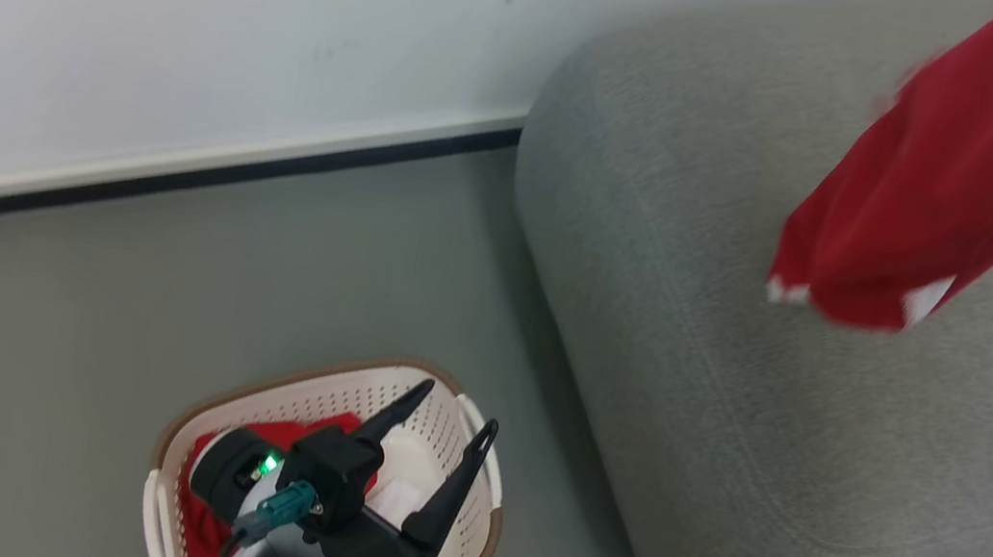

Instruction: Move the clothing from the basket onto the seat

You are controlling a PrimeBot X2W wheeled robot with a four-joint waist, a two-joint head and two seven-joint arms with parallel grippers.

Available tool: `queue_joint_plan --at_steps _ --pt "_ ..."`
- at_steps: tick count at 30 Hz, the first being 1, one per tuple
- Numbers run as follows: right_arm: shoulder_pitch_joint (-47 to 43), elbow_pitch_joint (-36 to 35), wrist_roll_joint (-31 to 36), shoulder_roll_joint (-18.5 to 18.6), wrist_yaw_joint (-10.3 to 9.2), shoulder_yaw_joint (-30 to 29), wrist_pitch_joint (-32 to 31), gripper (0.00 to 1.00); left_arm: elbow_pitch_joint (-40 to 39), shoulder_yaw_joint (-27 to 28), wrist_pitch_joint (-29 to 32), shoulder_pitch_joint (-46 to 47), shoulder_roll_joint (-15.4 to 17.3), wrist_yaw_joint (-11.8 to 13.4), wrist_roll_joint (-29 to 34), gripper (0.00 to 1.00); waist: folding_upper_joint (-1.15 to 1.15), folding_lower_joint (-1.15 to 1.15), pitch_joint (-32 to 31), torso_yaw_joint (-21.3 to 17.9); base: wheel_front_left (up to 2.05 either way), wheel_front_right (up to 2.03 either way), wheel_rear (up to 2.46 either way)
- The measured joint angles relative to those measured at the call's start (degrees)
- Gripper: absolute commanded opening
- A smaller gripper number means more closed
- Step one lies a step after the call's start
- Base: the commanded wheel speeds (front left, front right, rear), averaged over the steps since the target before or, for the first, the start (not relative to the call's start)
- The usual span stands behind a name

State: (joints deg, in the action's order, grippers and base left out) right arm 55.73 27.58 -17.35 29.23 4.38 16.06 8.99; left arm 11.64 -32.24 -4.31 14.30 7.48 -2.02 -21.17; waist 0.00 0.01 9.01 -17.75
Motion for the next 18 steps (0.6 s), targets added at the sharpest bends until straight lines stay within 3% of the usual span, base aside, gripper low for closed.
queue_joint_plan --at_steps 8,18 --pt "9.9 7.8 0.0 4.2 0.14 -3.0 -1.2 0.0 -3.1 0.2 1.3 3.0 1.6 0.0 1.2 1.0 0.0 0.0 5.7 3.8 0.0 0.0 0.0" --pt "16.7 14.2 0.7 4.9 -0.96 -3.8 -0.7 0.0 -7.7 0.4 2.8 7.1 2.4 0.1 3.4 1.0 0.01 0.01 13.7 7.0 0.0 0.0 0.0"
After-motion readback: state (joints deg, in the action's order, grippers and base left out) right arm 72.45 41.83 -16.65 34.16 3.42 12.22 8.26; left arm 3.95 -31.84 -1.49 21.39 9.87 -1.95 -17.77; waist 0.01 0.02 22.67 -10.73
